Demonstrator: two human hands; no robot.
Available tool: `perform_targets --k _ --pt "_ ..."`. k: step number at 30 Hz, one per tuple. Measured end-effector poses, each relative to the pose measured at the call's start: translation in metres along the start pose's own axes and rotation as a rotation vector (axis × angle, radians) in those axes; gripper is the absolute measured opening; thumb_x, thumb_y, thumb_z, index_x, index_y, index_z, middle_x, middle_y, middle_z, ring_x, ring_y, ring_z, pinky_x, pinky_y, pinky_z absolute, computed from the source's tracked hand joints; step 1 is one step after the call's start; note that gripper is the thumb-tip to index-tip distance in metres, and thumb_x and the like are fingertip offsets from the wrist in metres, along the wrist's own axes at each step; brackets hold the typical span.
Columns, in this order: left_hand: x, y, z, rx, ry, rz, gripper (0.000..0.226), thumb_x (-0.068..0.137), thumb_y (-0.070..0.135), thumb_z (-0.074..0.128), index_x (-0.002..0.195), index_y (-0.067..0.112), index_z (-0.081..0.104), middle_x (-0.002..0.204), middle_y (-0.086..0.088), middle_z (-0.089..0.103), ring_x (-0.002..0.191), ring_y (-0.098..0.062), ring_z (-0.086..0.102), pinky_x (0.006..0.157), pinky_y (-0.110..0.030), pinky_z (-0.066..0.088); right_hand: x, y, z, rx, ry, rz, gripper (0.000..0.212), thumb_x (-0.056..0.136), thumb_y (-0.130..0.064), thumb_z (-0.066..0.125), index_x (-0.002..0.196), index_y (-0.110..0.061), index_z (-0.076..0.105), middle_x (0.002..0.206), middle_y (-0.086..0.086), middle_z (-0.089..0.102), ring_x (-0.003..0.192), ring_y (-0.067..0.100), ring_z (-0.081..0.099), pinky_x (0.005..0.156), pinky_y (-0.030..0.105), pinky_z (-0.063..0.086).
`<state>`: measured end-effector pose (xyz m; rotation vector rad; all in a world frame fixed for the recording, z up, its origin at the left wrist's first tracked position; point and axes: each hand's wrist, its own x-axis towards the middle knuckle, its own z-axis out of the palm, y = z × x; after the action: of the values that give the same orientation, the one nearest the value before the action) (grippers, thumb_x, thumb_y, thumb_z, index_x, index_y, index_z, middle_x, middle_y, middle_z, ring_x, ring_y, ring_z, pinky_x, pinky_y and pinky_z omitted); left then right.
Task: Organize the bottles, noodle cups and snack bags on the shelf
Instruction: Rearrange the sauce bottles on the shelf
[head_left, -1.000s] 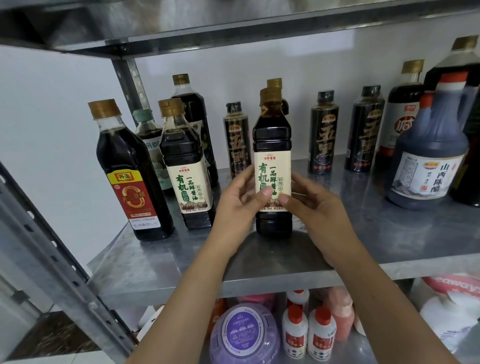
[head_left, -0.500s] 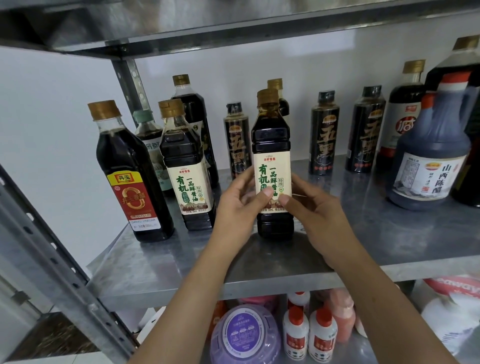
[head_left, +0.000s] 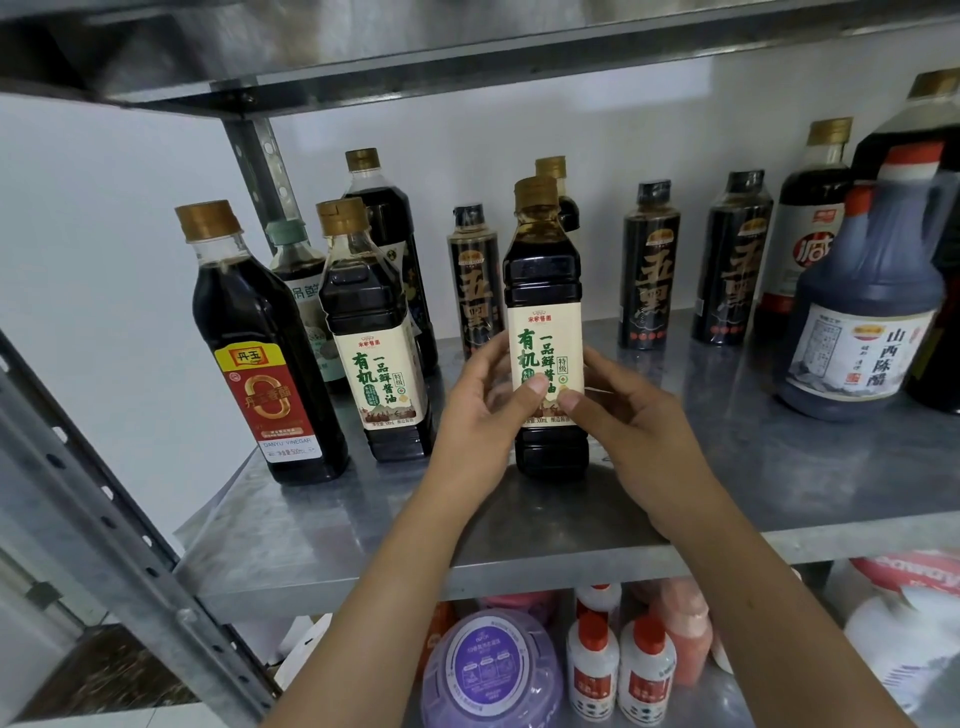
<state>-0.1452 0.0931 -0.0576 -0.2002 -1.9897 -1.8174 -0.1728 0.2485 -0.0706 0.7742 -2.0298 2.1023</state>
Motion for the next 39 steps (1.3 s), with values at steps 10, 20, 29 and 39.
perform_targets --k 10,20,29,39 --pt "0.004 0.026 0.013 0.012 0.084 -0.055 0.041 0.095 0.022 0.066 0.133 0.018 0.054 0.121 0.004 0.067 0.1 0.0 0.065 0.074 -0.013 0.053 -0.003 -0.015 0.004 -0.026 0.076 0.056 0.051 0.09 -0.008 0.071 0.137 -0.025 0.058 0.107 -0.015 0.073 0.1 -0.001 0.067 0.09 0.02 0.055" --pt "0.032 0.044 0.016 -0.078 0.057 -0.21 0.037 0.092 0.03 0.07 0.124 0.014 0.061 0.109 -0.008 0.075 0.104 -0.026 0.07 0.081 -0.043 0.06 -0.01 -0.035 0.009 -0.559 0.165 -0.072 0.069 0.085 -0.023 0.077 0.146 -0.032 0.045 0.115 -0.01 0.042 0.115 0.013 0.047 0.095 0.029 0.044" --pt "0.033 0.037 0.015 -0.162 -0.022 -0.238 0.033 0.098 0.031 0.061 0.121 0.008 0.064 0.097 -0.006 0.073 0.096 -0.023 0.068 0.071 -0.029 0.053 -0.019 -0.021 0.012 -0.359 0.057 0.049 0.06 0.09 -0.034 0.072 0.144 -0.031 0.046 0.117 -0.016 0.065 0.104 -0.004 0.058 0.069 0.003 0.043" --pt "0.031 0.043 0.018 -0.145 -0.067 -0.23 0.024 0.098 0.031 0.061 0.116 0.015 0.064 0.102 -0.008 0.072 0.099 -0.025 0.067 0.068 -0.028 0.053 -0.022 -0.018 0.011 -0.331 0.079 0.049 0.06 0.09 -0.033 0.072 0.144 -0.029 0.045 0.117 -0.016 0.063 0.107 -0.002 0.058 0.073 0.007 0.044"
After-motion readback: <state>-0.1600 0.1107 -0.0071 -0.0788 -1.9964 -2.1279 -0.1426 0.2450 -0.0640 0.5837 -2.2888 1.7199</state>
